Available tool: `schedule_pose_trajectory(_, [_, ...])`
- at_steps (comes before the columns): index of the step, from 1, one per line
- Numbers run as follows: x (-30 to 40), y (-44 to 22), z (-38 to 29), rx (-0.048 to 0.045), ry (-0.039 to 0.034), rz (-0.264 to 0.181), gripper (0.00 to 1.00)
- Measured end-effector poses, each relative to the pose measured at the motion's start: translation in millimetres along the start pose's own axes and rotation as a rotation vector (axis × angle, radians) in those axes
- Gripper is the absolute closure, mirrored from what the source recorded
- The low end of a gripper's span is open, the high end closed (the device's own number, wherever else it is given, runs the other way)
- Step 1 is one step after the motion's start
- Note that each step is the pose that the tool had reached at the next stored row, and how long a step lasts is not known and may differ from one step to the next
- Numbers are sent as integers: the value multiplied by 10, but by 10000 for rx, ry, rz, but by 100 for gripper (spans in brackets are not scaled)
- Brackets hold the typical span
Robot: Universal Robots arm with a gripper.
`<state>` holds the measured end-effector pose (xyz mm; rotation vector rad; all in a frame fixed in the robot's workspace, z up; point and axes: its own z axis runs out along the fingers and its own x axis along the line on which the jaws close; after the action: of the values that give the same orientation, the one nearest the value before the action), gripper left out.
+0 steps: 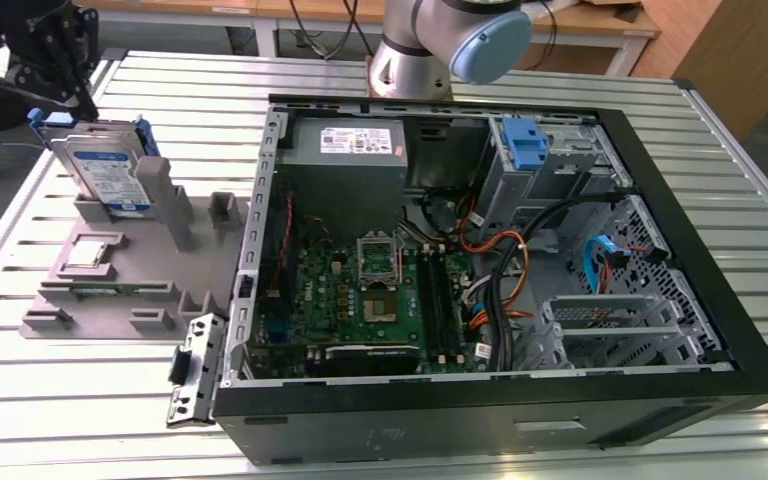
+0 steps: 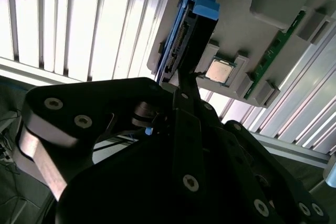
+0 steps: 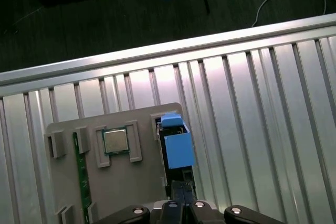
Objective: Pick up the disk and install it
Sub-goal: 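Pick up the disk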
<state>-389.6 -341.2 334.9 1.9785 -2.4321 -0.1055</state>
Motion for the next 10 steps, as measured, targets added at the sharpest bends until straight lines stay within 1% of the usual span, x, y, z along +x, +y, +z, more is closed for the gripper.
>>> schedule_pose_trajectory(10, [1, 10, 2, 0, 0, 0, 90])
